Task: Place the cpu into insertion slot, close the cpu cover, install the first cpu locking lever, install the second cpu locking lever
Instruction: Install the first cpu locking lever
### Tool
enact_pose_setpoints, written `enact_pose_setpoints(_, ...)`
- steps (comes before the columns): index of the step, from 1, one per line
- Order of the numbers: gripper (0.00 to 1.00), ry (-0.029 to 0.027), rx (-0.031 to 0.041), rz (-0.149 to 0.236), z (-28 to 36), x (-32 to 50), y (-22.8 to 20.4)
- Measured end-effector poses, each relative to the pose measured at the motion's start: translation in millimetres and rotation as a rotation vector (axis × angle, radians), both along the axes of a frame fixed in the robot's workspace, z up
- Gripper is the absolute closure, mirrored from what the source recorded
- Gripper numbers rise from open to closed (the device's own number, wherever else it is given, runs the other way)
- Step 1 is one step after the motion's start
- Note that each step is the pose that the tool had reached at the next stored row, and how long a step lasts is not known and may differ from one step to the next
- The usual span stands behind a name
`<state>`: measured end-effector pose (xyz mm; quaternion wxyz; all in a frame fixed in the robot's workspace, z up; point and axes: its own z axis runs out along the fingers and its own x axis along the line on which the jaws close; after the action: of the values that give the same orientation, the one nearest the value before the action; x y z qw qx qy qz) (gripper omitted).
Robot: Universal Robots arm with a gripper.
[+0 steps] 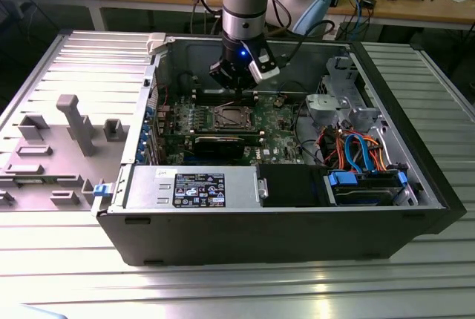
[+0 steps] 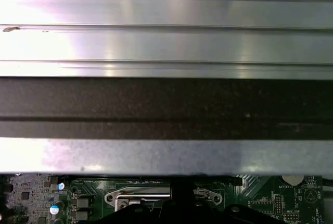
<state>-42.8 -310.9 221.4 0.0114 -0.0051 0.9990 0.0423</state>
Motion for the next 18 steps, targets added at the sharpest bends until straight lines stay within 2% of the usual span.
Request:
enact_pose_setpoints(12, 0.89, 0.0000, 0.0001, 0.000, -4.4, 0.3, 0.4)
enact_pose_setpoints(18, 0.89, -0.0001, 0.0029, 0.005, -6.0, -1.0, 0.4)
